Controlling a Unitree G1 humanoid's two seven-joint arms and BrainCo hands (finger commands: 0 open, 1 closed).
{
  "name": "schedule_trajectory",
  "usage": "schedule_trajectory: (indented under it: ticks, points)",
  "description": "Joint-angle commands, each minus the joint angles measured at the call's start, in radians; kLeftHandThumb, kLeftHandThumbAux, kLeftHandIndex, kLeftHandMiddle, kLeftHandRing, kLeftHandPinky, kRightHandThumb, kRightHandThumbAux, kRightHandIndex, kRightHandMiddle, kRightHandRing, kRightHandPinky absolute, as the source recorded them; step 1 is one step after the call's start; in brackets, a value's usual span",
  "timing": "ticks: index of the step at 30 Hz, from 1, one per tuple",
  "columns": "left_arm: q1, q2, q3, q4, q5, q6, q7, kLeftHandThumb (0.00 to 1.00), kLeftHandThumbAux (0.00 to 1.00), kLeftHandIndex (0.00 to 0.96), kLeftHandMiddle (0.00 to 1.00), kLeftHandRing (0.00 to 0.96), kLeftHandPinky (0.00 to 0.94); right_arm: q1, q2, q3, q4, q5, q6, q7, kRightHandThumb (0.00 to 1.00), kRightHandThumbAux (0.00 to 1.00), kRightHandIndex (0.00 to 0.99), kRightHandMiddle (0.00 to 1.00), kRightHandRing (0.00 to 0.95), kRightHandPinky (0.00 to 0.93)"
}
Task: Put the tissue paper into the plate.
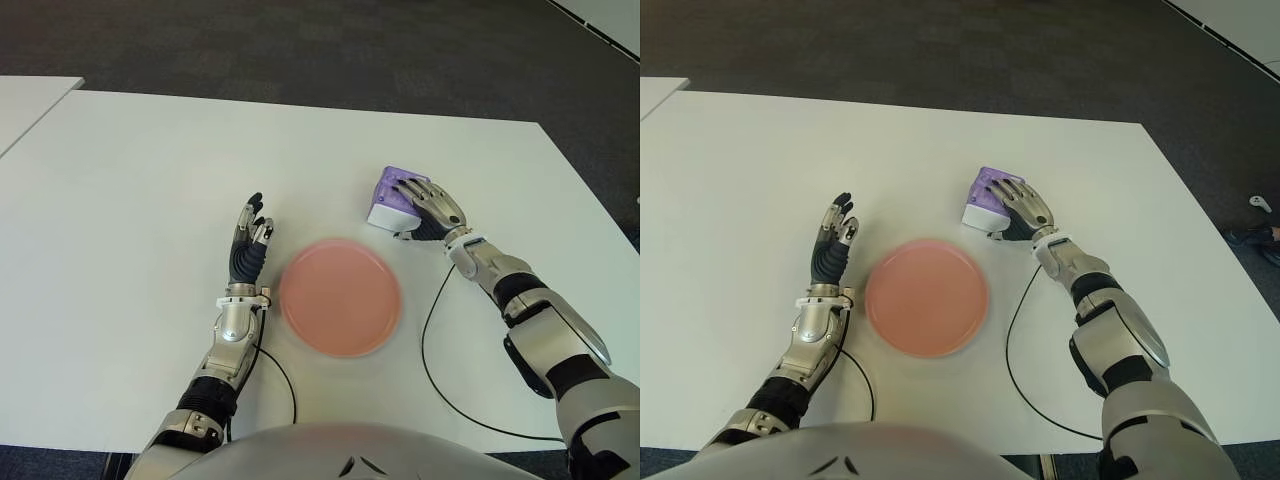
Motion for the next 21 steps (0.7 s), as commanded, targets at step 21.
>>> schedule_trajectory:
  ticks: [21]
  points:
    - [0.194, 0.036, 0.004, 0.157, 0.038, 0.033, -0.024, 0.0, 0.382, 0.0, 0.0, 0.0, 0.0, 0.201, -0.182, -0.04, -0.239, -0.002, -0.108, 0.143, 0.018, 0.726, 0.0, 0.027, 0.0, 0.0]
